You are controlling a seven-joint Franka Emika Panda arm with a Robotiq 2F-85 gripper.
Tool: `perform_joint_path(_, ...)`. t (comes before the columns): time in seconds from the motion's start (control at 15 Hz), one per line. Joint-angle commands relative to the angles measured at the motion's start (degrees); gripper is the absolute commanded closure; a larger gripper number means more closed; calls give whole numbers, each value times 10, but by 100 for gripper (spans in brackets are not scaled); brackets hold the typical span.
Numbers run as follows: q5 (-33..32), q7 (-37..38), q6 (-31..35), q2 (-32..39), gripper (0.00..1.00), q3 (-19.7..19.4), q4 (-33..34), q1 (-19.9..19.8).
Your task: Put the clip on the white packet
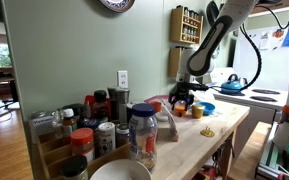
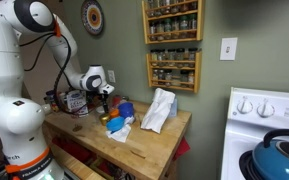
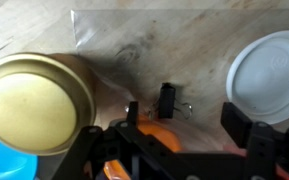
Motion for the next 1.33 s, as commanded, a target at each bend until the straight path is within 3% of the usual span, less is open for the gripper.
perform_joint_path(0.0,-8,19,11,9,17,-17,1,15)
perform_joint_path(0.53,-11,22,5,10,24,-21,3,21)
perform_joint_path(1.27,-26,43,0,5,45,-31,1,29)
